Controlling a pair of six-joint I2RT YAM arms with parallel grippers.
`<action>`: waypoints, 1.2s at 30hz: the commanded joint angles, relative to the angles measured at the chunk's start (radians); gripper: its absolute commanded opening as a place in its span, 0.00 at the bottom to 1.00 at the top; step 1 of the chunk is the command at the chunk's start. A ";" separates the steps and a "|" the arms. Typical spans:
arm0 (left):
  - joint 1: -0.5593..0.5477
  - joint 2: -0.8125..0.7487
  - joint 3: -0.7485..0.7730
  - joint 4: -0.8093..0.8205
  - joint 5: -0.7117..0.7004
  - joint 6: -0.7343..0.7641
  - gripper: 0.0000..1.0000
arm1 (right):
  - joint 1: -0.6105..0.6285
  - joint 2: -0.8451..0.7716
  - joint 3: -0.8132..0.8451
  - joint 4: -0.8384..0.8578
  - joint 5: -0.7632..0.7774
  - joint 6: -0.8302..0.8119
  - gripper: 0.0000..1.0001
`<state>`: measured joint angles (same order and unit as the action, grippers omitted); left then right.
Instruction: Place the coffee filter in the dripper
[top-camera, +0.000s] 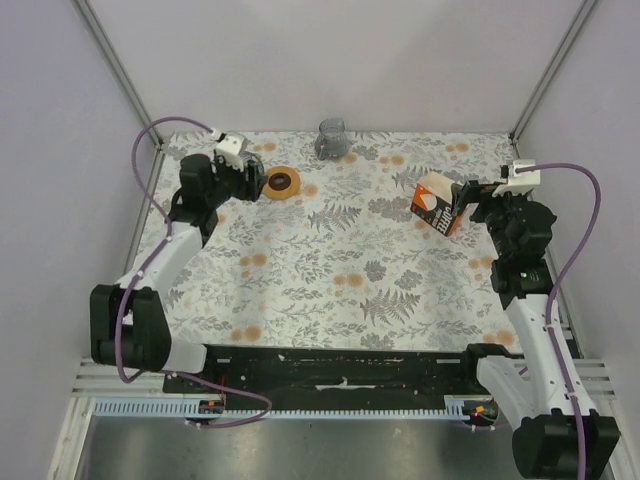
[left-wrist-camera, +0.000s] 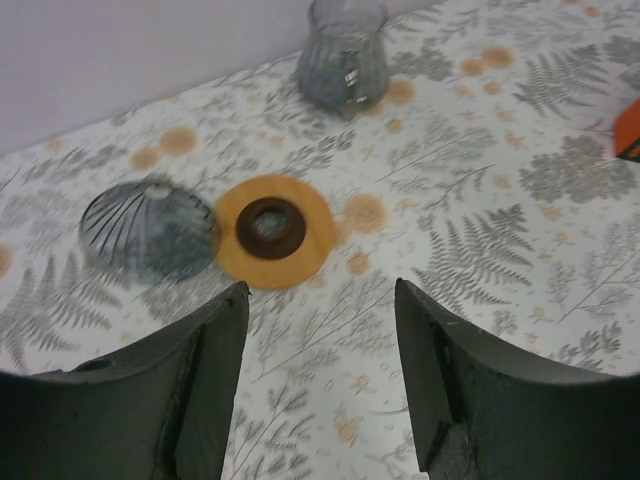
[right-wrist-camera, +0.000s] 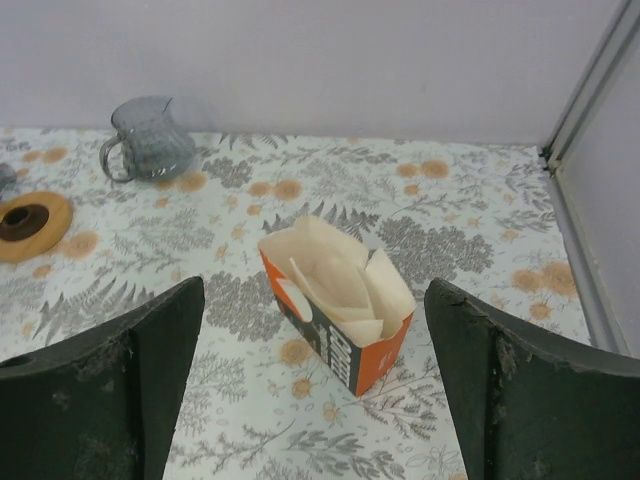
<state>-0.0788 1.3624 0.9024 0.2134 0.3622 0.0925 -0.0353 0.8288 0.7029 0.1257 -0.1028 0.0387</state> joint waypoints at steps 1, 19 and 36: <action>-0.151 0.151 0.249 -0.264 0.020 0.079 0.66 | 0.002 0.006 0.069 -0.165 -0.110 -0.019 0.98; -0.334 1.081 1.389 -0.479 -0.244 0.012 0.66 | 0.002 -0.118 0.070 -0.293 -0.130 -0.057 0.98; -0.329 1.244 1.495 -0.445 -0.356 -0.014 0.61 | 0.002 -0.142 0.067 -0.293 -0.117 -0.099 0.98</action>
<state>-0.4107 2.5774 2.3348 -0.2802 0.0616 0.0933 -0.0353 0.6979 0.7536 -0.1825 -0.2279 -0.0368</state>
